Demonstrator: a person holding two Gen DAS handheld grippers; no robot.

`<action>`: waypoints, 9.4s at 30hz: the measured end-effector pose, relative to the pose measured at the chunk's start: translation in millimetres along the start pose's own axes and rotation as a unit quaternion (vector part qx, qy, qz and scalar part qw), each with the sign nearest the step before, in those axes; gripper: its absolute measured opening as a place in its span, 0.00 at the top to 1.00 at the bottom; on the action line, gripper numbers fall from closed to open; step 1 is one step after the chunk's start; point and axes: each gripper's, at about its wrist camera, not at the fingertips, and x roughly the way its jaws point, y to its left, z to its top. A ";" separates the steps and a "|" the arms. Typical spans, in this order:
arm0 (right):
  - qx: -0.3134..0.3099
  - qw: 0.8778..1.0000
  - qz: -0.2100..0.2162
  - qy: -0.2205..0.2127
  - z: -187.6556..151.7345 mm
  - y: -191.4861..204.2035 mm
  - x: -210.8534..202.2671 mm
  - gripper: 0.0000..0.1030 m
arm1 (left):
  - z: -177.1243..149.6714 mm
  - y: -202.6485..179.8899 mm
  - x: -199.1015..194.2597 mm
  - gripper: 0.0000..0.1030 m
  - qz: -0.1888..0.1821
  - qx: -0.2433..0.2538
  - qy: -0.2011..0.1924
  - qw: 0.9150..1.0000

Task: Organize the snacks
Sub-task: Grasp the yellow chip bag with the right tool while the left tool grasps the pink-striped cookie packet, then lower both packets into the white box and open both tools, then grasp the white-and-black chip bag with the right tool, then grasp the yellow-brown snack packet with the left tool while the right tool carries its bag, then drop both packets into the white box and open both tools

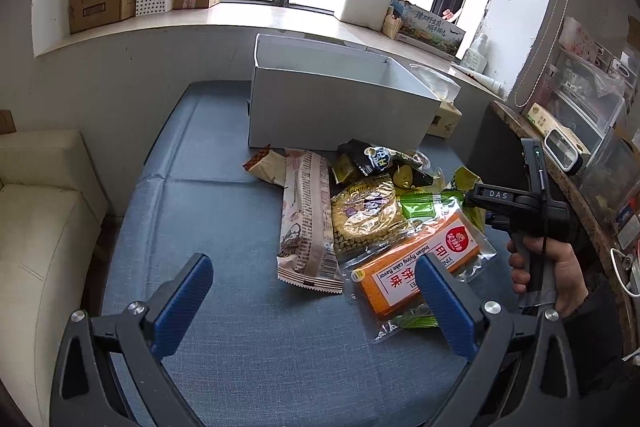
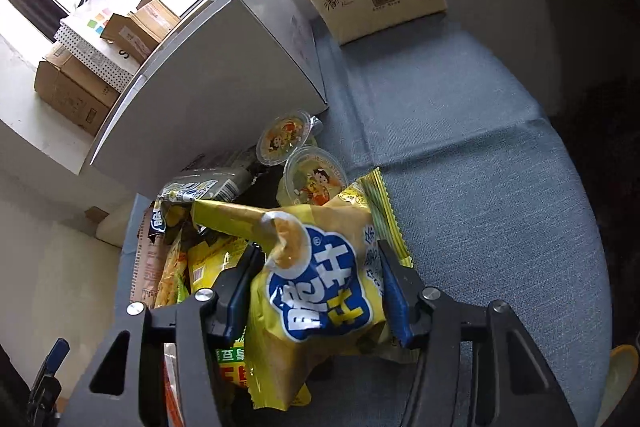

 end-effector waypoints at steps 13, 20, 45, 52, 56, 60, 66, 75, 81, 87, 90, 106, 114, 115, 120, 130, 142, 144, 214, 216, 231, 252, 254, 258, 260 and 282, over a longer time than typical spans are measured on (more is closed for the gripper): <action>0.025 0.994 0.055 -0.096 -15.9 -16.6 -79.1 0.47 | 17.7 9.7 47.4 0.00 -0.017 -0.012 0.049 0.999; 0.016 0.990 0.057 -0.130 -35.7 -14.1 -119.6 0.47 | 41.4 -3.0 103.6 0.00 0.036 0.020 0.086 0.995; -0.008 0.990 0.064 -0.124 -52.6 -2.7 -120.1 0.47 | 41.9 -6.4 93.4 0.49 0.006 0.057 0.067 0.996; -0.053 0.988 0.075 -0.121 -44.9 29.0 -116.3 0.47 | 76.0 -18.3 41.2 0.49 -0.010 0.062 0.000 0.998; -0.085 0.985 0.087 -0.126 -29.7 53.5 -114.3 0.47 | 102.0 -16.2 33.1 0.49 -0.018 0.056 -0.021 0.998; -0.121 0.980 0.089 -0.130 -3.3 81.0 -109.4 0.47 | 131.1 -18.8 39.7 0.49 -0.010 0.057 -0.031 0.998; -0.116 0.978 0.122 -0.124 56.8 103.6 -87.4 0.47 | 177.6 -19.9 61.3 0.49 -0.006 0.051 -0.042 0.998; -0.076 0.985 0.130 -0.089 148.1 107.3 -24.6 0.47 | 242.3 -16.9 113.0 0.49 0.022 0.050 -0.042 0.998; -0.035 0.988 0.128 -0.083 184.3 102.5 5.1 0.47 | 265.9 -21.4 145.9 0.48 0.058 0.067 -0.047 0.995; -0.022 0.989 0.116 -0.089 200.0 102.1 15.3 0.05 | 270.6 -18.7 170.8 0.05 0.083 0.072 -0.043 0.993; -0.006 0.987 0.126 -0.103 198.1 93.7 8.8 0.00 | 267.0 -9.1 175.6 0.00 0.075 0.061 -0.040 0.995; -0.053 0.988 0.113 -0.092 159.5 90.0 -19.9 0.00 | 237.6 -4.7 133.3 0.00 0.071 0.056 -0.040 0.995; -0.122 0.975 0.146 -0.119 93.0 85.5 -76.8 0.00 | 167.1 -7.1 70.6 0.00 0.051 0.054 -0.046 0.996; -0.129 0.974 0.144 -0.118 83.7 85.3 -81.4 0.00 | 156.2 -10.1 62.6 0.00 0.052 0.064 -0.048 0.995; -0.139 0.973 0.139 -0.124 32.6 77.4 -103.5 0.00 | 108.0 -18.7 31.9 0.00 0.018 0.062 -0.041 0.997; -0.152 0.979 0.094 -0.094 -49.5 67.4 -79.0 0.00 | 36.0 -30.1 1.2 0.00 -0.029 0.042 -0.034 0.998; -0.241 0.970 -0.001 0.005 -2.3 112.2 0.6 0.00 | 21.4 -30.4 7.6 0.00 -0.019 0.052 -0.016 0.998; -0.256 0.966 -0.019 0.016 8.9 119.4 15.0 0.00 | 19.3 -29.8 9.3 0.00 -0.027 0.050 -0.013 0.998; -0.127 0.977 0.110 -0.129 -61.0 26.5 -139.8 0.58 | 94.0 -62.0 226.9 0.58 0.046 0.079 0.130 0.987; -0.126 0.978 0.111 -0.127 -61.4 26.6 -137.7 0.58 | 97.2 -57.0 217.5 0.58 0.033 0.071 0.119 0.990; -0.133 0.975 0.138 -0.113 -43.9 47.9 -115.3 0.58 | 106.1 -39.3 49.0 0.58 -0.034 0.055 -0.029 0.998; -0.111 0.979 0.147 -0.082 130.2 111.9 -45.0 0.58 | 243.7 -33.4 101.8 0.58 0.024 0.079 -0.050 0.995; -0.114 0.983 0.122 -0.081 143.4 113.4 -33.1 0.58 | 247.6 -30.3 119.5 0.58 0.038 0.082 -0.040 0.995; -0.127 0.987 0.067 -0.078 162.8 114.4 -12.2 0.58 | 246.2 -23.0 149.7 0.57 0.057 0.078 -0.014 0.995; -0.109 0.989 0.069 -0.067 169.9 108.2 -3.0 0.58 | 242.7 -18.5 157.9 0.55 0.051 0.073 -0.006 0.996; -0.130 0.986 0.045 -0.096 151.6 107.4 -39.2 0.00 | 220.5 -23.6 114.5 0.00 0.027 0.081 -0.024 0.996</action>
